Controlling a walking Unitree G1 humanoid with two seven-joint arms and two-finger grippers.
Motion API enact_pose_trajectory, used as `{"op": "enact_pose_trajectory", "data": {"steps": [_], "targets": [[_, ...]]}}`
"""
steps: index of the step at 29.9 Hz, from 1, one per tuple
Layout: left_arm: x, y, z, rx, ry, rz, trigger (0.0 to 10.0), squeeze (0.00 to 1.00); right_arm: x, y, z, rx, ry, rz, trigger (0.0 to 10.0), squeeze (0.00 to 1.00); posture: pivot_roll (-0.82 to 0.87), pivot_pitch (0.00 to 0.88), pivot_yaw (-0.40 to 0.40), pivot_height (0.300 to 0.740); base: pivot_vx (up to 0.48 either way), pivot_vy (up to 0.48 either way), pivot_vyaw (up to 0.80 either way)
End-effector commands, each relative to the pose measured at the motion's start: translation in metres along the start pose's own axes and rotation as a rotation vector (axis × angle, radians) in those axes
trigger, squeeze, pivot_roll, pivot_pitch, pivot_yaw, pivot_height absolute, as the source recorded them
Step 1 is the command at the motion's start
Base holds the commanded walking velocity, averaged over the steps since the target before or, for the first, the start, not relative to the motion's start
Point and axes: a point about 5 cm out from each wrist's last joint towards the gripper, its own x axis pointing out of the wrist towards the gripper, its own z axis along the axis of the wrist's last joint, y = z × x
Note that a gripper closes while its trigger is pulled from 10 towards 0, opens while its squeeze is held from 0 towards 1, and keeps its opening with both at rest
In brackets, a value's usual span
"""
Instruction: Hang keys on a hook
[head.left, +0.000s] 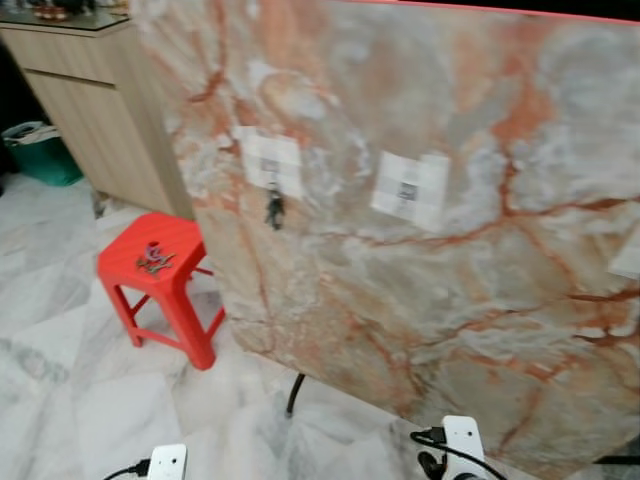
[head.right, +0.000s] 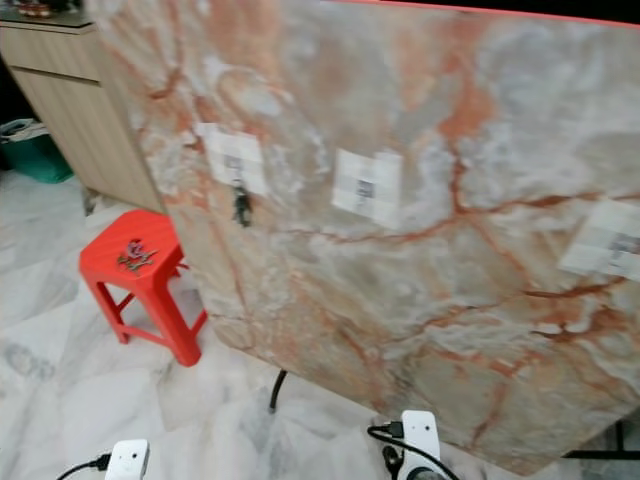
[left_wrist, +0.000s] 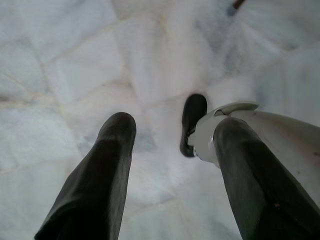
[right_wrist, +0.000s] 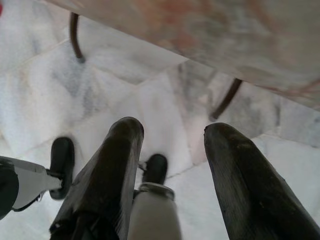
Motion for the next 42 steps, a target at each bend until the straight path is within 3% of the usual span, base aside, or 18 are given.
{"op": "enact_pose_trajectory", "data": {"steps": [1,12,42], "targets": [[-0.001,0.004,-0.005,0.009,0.014,0.016,10.0,0.0,0.0,0.005,-0.001,0.015,0.002,0.008,10.0,0.0,0.07,0.044,0.004,0.74,0.0,0.476,0.0],[-0.001,0.002,-0.01,0.014,0.033,0.011,10.0,0.0,0.0,0.005,-0.001,0.019,0.01,0.0,10.0,0.0,0.07,0.048,0.004,0.74,0.0,0.476,-0.27],[-0.003,0.004,-0.017,0.013,0.058,0.014,10.0,0.0,0.001,0.006,0.0,0.011,-0.003,0.013,10.0,0.0,0.08,0.036,0.003,0.74,0.0,0.476,0.0]]}}
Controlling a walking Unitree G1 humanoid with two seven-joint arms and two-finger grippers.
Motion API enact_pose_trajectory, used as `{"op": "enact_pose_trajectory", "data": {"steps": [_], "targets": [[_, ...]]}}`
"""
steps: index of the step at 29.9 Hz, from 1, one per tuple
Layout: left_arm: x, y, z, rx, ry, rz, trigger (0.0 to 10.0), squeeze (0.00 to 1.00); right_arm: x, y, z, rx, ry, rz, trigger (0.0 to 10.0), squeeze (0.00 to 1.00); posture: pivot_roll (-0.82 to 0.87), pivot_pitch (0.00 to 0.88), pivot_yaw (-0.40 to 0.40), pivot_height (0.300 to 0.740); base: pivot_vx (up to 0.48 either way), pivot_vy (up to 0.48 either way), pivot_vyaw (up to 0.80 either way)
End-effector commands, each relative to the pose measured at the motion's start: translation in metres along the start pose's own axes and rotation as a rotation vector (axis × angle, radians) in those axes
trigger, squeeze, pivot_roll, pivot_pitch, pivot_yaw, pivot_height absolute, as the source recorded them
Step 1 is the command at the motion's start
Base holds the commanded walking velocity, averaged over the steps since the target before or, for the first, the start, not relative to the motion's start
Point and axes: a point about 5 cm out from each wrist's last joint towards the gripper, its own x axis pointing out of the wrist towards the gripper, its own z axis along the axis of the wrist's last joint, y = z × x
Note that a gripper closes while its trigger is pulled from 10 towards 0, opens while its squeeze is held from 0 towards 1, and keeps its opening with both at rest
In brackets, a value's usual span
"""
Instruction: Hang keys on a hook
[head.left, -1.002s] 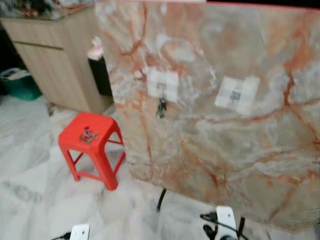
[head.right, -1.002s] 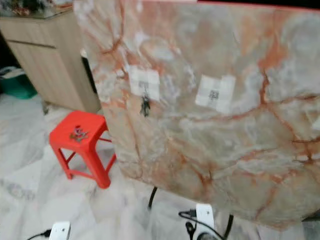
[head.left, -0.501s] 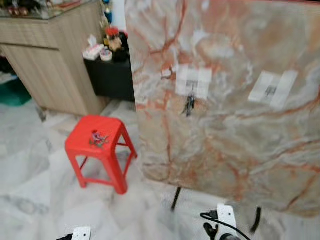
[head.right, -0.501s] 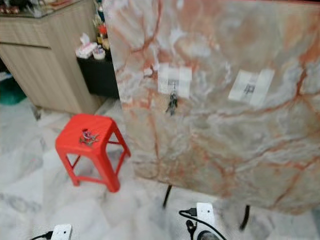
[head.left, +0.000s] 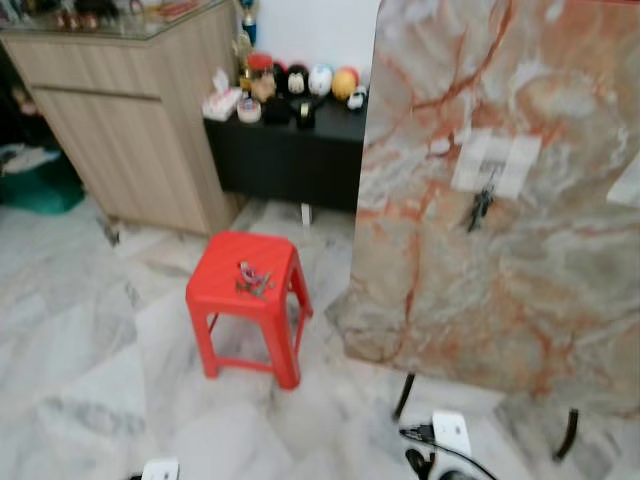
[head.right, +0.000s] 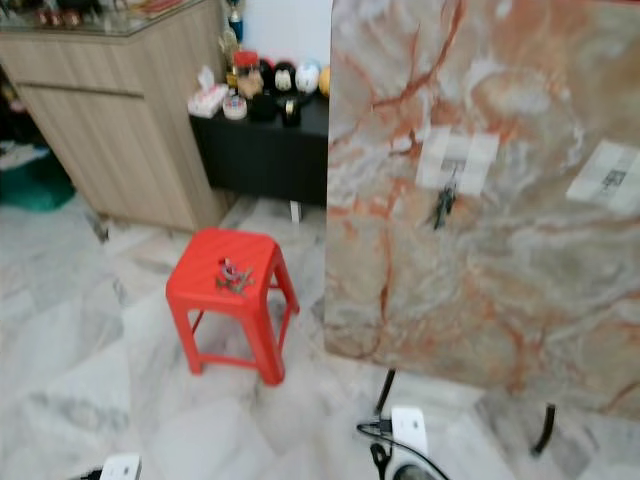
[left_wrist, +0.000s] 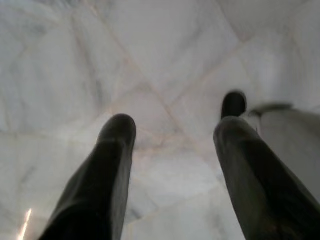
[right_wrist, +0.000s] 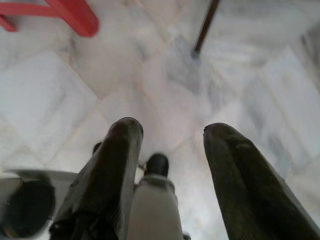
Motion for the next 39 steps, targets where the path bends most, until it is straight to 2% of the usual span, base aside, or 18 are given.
{"op": "enact_pose_trajectory", "data": {"steps": [1,29,39], "targets": [[-0.0011,0.006,-0.0037,0.011,0.017,0.016,10.0,0.0,0.0006,0.0037,0.0021,0.005,-0.007,0.01,10.0,0.0,0.08,0.036,0.003,0.74,0.0,0.476,0.0],[-0.0011,0.0067,-0.0038,-0.006,0.016,0.026,10.0,0.0,0.0009,0.0033,0.0047,0.0,-0.013,0.015,10.0,0.0,0.09,0.04,-0.007,0.74,0.0,0.477,0.0],[-0.0013,0.0077,-0.0028,-0.003,0.004,0.028,10.0,0.0,0.0009,0.0034,0.0045,-0.003,-0.012,0.017,10.0,0.0,0.09,0.043,-0.007,0.74,0.0,0.107,0.0]]}}
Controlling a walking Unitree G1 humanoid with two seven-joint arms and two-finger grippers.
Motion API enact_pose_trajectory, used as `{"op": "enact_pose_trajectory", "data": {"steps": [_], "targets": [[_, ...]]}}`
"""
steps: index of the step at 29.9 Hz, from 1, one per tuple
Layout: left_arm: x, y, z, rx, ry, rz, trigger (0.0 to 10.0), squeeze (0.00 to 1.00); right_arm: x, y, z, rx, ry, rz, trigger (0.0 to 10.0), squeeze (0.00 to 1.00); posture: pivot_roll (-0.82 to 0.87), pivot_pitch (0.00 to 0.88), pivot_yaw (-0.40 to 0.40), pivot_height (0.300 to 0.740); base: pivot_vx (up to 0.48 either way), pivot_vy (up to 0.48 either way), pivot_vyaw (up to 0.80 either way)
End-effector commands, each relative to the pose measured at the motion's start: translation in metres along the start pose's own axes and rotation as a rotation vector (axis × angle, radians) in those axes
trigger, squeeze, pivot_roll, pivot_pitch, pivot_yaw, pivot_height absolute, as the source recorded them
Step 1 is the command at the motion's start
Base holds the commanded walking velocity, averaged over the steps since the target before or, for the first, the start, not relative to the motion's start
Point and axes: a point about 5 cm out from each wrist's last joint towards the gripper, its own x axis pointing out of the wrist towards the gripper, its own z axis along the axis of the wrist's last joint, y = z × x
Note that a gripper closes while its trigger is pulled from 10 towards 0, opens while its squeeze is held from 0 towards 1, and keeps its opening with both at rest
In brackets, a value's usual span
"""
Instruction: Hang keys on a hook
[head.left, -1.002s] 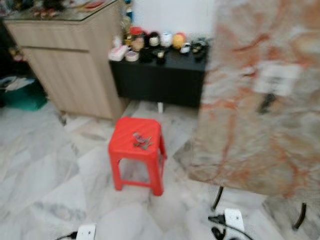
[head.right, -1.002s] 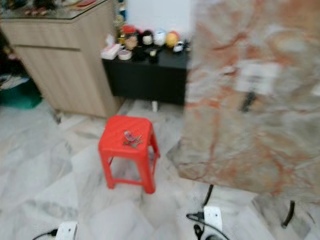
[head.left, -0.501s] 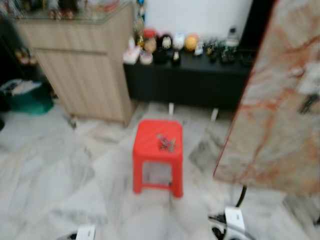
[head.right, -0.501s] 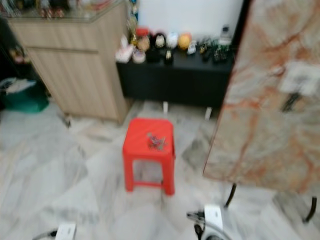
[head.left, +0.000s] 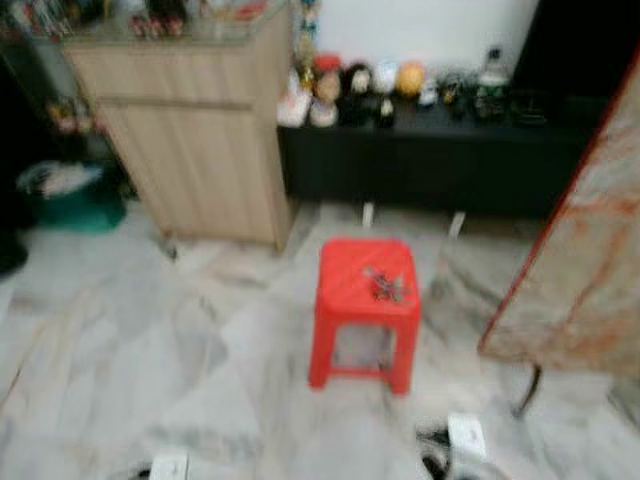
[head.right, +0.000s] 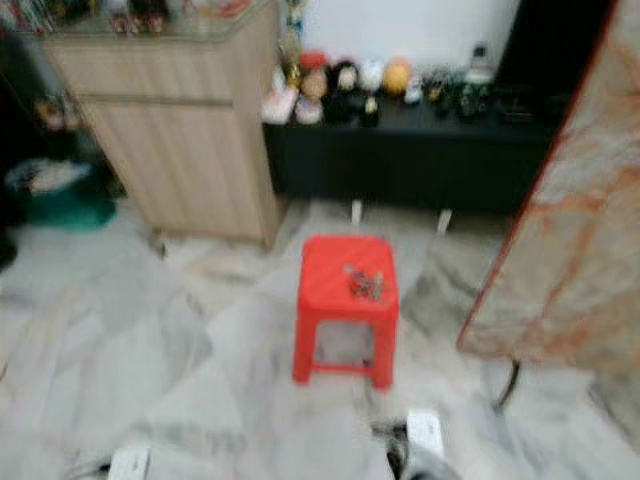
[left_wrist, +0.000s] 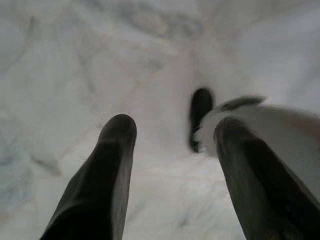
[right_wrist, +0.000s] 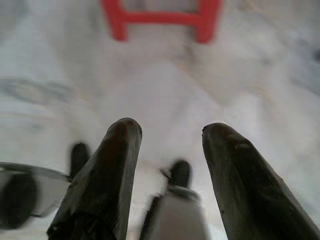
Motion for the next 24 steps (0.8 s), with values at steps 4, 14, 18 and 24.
{"op": "enact_pose_trajectory", "data": {"steps": [4,14,18,24], "targets": [[0.0003,-0.0072,-0.0015,-0.017,-0.006,-0.018,10.0,0.0,-0.002,-0.0128,-0.0025,-0.003,0.005,-0.034,10.0,0.0,0.09,0.043,-0.007,0.74,0.0,0.0,0.0],[0.0007,-0.0098,-0.0006,-0.014,-0.003,-0.031,10.0,0.0,-0.002,-0.012,-0.0019,-0.005,-0.001,-0.024,10.0,0.0,0.09,0.038,-0.009,0.74,0.12,0.0,0.0],[0.0007,-0.0099,-0.0007,-0.016,-0.004,-0.03,10.0,0.0,-0.002,-0.0119,-0.0018,-0.007,-0.001,-0.022,10.0,0.0,0.09,0.038,-0.009,0.74,0.316,0.0,0.0],[0.0007,-0.0099,-0.0014,-0.006,0.002,-0.032,10.0,0.0,-0.0019,-0.011,-0.0022,-0.027,0.003,-0.011,10.0,0.0,0.09,0.028,-0.003,0.74,0.316,0.0,0.0]]}}
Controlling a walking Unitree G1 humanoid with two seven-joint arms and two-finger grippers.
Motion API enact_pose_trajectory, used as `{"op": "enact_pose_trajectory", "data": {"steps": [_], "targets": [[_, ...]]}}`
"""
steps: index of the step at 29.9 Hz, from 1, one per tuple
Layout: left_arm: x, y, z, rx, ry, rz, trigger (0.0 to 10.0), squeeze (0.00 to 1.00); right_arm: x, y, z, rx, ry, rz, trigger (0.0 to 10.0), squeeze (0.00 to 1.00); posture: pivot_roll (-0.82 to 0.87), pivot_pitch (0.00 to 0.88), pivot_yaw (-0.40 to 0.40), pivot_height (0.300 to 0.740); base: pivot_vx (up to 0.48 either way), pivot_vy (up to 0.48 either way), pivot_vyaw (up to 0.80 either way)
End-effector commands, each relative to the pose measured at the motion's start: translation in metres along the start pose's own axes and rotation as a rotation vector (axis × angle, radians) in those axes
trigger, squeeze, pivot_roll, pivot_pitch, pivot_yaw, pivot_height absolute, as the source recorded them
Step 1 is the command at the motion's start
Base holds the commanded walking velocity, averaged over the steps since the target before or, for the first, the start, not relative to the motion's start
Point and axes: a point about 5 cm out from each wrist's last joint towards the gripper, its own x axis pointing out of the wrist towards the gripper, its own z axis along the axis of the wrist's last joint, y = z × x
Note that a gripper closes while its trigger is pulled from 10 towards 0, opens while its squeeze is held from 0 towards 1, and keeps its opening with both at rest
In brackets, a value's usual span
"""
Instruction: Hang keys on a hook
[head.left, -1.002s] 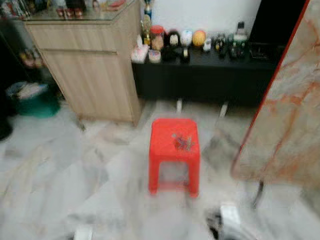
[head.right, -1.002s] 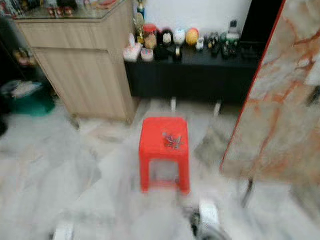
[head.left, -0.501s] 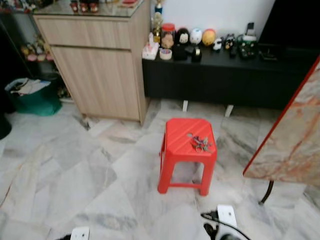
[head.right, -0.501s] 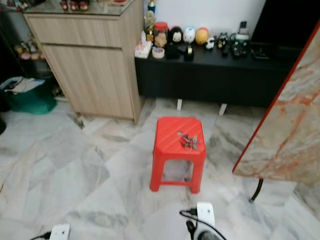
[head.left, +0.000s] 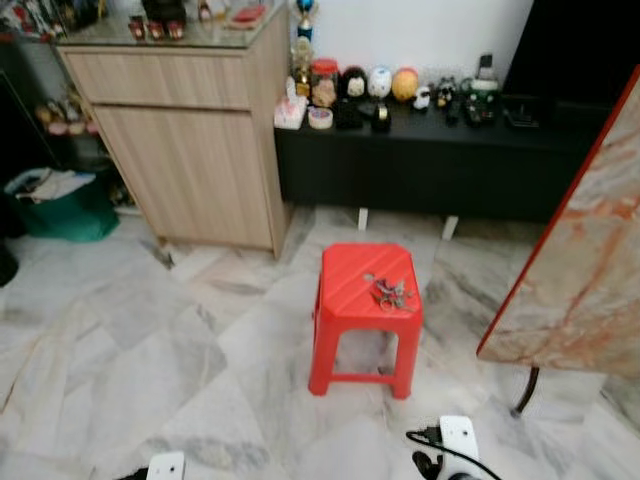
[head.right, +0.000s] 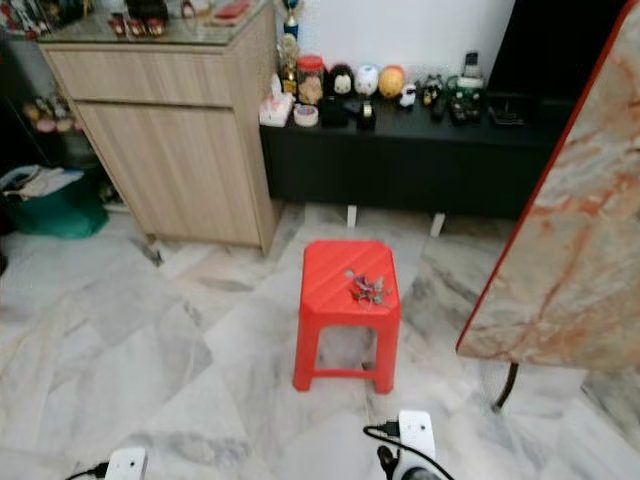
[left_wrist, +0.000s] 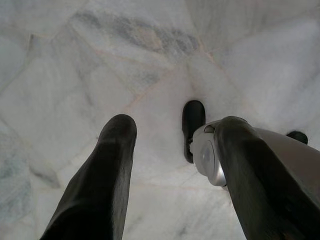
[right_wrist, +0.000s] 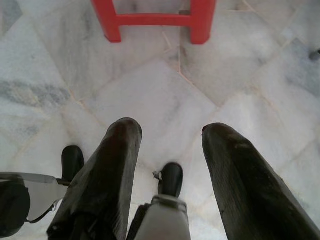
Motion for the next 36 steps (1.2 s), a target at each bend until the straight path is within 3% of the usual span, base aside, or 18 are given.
{"op": "enact_pose_trajectory", "data": {"steps": [1,6,14,21,32,36], "targets": [[-0.0008,0.0013,-0.0057,0.013,0.028,0.003,10.0,0.0,0.0003,0.0015,0.0018,-0.016,-0.006,0.009,10.0,0.0,0.09,0.028,-0.003,0.74,0.315,0.0,0.0],[-0.0007,0.0009,-0.0053,0.015,0.026,-0.002,10.0,0.0,0.0003,0.0018,0.0015,0.004,-0.012,0.005,10.0,0.0,0.08,0.019,-0.003,0.74,0.312,0.0,0.0],[-0.0007,0.001,-0.005,0.02,0.026,-0.001,10.0,0.0,0.0004,0.0017,0.0019,-0.041,-0.002,0.016,10.0,0.0,0.09,0.009,-0.003,0.74,0.315,0.0,0.0],[-0.0009,0.0039,-0.0047,0.016,0.027,0.005,10.0,0.0,0.0004,0.0032,0.0028,-0.022,-0.014,0.034,10.0,0.0,0.09,0.014,-0.005,0.74,0.316,0.0,0.72],[-0.0014,0.0075,-0.0052,0.012,0.03,0.009,10.0,0.0,0.0006,0.0038,0.0035,-0.016,-0.013,0.039,10.0,0.0,0.09,0.026,-0.007,0.74,0.315,0.0,0.0],[-0.0019,0.0101,-0.0059,0.01,0.032,0.013,10.0,0.0,0.0006,0.0036,0.0042,-0.029,-0.016,0.041,10.0,0.0,0.09,0.03,-0.006,0.74,0.317,0.0,0.63]]}}
